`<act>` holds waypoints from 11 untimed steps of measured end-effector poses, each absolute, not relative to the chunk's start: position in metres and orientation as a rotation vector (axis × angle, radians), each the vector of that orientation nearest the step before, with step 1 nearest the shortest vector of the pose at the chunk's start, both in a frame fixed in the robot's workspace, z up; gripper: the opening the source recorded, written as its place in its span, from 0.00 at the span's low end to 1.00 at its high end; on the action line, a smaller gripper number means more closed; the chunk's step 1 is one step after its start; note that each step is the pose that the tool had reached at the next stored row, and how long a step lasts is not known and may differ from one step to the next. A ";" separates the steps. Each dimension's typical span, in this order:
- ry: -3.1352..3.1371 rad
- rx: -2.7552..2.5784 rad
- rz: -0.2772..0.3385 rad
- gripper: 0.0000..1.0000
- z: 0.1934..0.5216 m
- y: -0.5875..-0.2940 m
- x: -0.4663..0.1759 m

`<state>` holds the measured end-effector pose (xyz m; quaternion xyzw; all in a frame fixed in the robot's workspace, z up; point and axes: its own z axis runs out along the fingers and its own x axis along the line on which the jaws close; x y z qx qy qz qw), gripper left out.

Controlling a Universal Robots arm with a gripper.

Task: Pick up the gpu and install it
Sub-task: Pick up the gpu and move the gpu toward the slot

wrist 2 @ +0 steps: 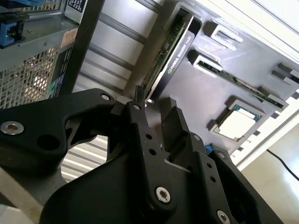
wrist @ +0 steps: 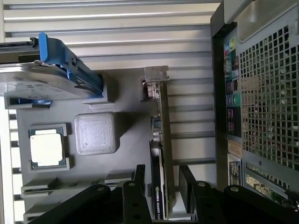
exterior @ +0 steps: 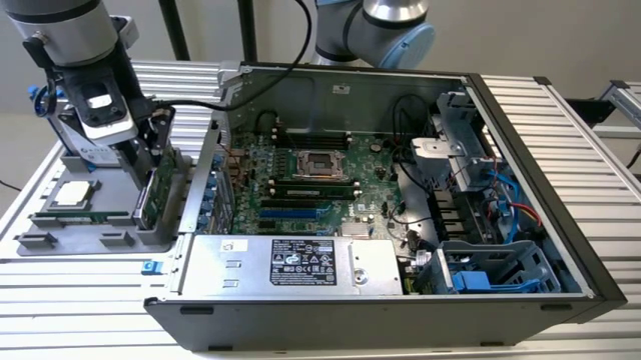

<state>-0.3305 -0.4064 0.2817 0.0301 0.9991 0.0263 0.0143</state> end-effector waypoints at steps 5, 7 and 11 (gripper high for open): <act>3.111 0.094 0.082 1.00 0.276 -0.406 -0.331; 3.111 0.094 0.082 1.00 0.274 -0.406 -0.331; 3.112 0.093 0.082 1.00 0.270 -0.406 -0.331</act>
